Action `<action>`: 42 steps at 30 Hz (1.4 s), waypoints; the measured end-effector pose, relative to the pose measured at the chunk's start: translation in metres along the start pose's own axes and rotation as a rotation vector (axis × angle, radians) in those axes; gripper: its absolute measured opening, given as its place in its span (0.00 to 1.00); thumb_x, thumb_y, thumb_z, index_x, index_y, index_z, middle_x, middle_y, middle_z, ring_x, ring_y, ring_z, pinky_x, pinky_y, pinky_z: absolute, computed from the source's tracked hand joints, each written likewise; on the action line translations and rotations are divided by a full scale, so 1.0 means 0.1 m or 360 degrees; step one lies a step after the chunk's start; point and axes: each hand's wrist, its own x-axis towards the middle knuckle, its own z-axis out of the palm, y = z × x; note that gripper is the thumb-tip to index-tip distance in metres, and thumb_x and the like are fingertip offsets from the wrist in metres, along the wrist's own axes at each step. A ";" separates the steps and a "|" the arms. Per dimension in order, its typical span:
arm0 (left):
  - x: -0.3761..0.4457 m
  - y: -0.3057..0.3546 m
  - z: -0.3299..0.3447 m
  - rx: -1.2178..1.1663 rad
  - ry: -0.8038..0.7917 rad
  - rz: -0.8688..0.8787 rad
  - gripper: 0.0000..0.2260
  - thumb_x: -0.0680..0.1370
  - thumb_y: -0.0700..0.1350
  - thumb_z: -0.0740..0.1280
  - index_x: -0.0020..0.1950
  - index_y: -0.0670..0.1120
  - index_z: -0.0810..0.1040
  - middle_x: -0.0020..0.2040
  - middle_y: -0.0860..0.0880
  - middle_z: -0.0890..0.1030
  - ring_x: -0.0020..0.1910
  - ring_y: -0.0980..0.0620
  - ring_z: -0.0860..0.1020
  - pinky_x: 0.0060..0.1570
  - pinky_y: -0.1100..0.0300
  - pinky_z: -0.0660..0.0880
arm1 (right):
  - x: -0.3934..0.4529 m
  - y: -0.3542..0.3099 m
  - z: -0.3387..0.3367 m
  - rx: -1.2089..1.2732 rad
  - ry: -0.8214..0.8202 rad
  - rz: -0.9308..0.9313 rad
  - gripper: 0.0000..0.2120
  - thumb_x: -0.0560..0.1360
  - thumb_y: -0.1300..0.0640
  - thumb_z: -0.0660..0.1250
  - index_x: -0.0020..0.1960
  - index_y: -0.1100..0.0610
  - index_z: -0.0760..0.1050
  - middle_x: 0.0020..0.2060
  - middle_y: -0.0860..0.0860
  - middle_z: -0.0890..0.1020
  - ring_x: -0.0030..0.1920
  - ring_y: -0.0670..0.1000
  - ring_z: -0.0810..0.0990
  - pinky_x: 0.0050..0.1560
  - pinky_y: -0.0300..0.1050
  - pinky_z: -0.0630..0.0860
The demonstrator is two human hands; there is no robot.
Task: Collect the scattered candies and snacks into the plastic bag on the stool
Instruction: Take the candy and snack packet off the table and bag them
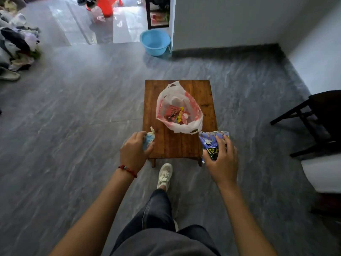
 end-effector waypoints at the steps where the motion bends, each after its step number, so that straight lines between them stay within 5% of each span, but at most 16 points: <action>1: 0.19 -0.01 0.07 -0.0012 -0.0037 0.0022 0.13 0.69 0.44 0.74 0.50 0.40 0.77 0.43 0.41 0.80 0.36 0.43 0.79 0.35 0.55 0.75 | 0.16 -0.01 0.06 -0.0003 -0.0009 0.0022 0.28 0.67 0.50 0.66 0.64 0.61 0.70 0.62 0.63 0.72 0.58 0.65 0.72 0.54 0.60 0.71; 11: 1.70 -0.13 0.75 -0.0001 -0.0315 0.0109 0.15 0.68 0.45 0.75 0.49 0.39 0.77 0.41 0.42 0.80 0.34 0.45 0.78 0.32 0.60 0.71 | 1.34 -0.05 0.59 -0.0015 -0.0139 0.0193 0.30 0.70 0.43 0.58 0.66 0.59 0.68 0.64 0.61 0.71 0.61 0.62 0.70 0.55 0.58 0.71; 21: 2.37 -0.27 1.98 0.0011 -0.0448 0.0096 0.15 0.67 0.43 0.76 0.49 0.38 0.78 0.41 0.41 0.81 0.34 0.43 0.80 0.31 0.59 0.72 | 1.95 0.34 1.40 0.0009 -0.0187 0.0280 0.28 0.70 0.46 0.60 0.66 0.59 0.68 0.63 0.61 0.72 0.61 0.61 0.71 0.58 0.57 0.69; 32: 2.62 -0.75 3.27 0.0052 -0.0705 -0.0128 0.15 0.74 0.48 0.68 0.57 0.42 0.74 0.51 0.43 0.79 0.48 0.45 0.77 0.46 0.52 0.76 | 2.20 0.78 2.11 0.0064 -0.0181 0.0317 0.28 0.70 0.46 0.61 0.66 0.58 0.67 0.64 0.61 0.71 0.63 0.59 0.69 0.59 0.54 0.69; 39: 2.70 -0.88 3.57 0.0092 -0.0851 -0.0239 0.19 0.77 0.49 0.64 0.65 0.44 0.68 0.61 0.43 0.75 0.56 0.44 0.75 0.53 0.52 0.73 | 2.18 0.87 2.21 0.0112 -0.0119 0.0312 0.26 0.70 0.47 0.61 0.64 0.60 0.69 0.64 0.61 0.71 0.63 0.56 0.67 0.59 0.49 0.66; 42: 2.72 -0.83 3.49 0.0176 -0.0764 -0.0097 0.19 0.75 0.50 0.66 0.61 0.42 0.72 0.58 0.42 0.77 0.54 0.41 0.75 0.53 0.49 0.73 | 2.16 0.85 2.23 0.0096 -0.0147 0.0310 0.27 0.70 0.47 0.61 0.64 0.59 0.69 0.63 0.61 0.72 0.62 0.57 0.68 0.58 0.49 0.67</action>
